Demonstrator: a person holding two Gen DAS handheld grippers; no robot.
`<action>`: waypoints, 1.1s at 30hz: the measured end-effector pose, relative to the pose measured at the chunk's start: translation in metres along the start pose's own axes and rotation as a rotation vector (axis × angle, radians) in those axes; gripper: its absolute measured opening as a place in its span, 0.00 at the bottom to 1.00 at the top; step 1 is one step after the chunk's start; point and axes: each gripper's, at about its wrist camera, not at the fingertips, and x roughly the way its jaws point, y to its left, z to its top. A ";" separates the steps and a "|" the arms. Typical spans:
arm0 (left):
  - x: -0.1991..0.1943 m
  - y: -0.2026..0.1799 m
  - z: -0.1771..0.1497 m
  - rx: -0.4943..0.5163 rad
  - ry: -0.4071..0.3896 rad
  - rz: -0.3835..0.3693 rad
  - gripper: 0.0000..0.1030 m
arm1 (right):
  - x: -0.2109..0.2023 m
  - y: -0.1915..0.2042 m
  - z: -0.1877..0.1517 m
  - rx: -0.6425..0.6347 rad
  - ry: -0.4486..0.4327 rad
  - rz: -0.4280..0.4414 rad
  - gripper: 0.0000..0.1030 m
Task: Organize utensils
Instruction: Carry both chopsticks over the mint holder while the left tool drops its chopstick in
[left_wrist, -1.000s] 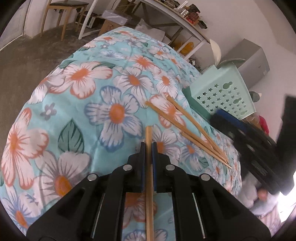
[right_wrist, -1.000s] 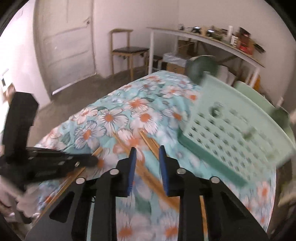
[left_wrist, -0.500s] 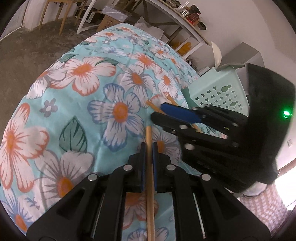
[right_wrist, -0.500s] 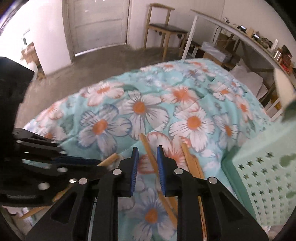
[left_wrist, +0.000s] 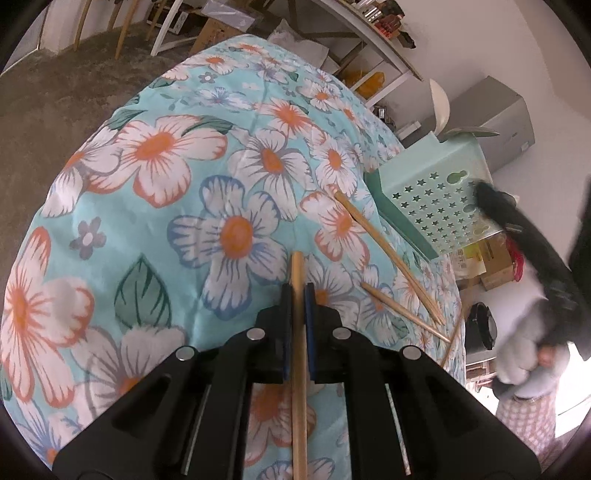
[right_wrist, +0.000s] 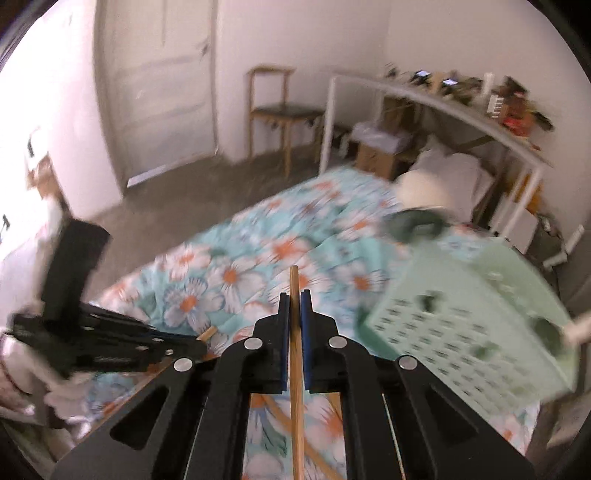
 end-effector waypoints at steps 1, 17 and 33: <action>0.001 0.000 0.002 -0.007 0.005 0.001 0.07 | -0.014 -0.004 -0.001 0.021 -0.026 -0.009 0.06; -0.093 -0.084 0.020 0.175 -0.235 -0.038 0.05 | -0.158 -0.041 -0.052 0.286 -0.336 -0.143 0.06; -0.160 -0.277 0.084 0.416 -0.794 -0.213 0.06 | -0.191 -0.073 -0.081 0.389 -0.448 -0.119 0.06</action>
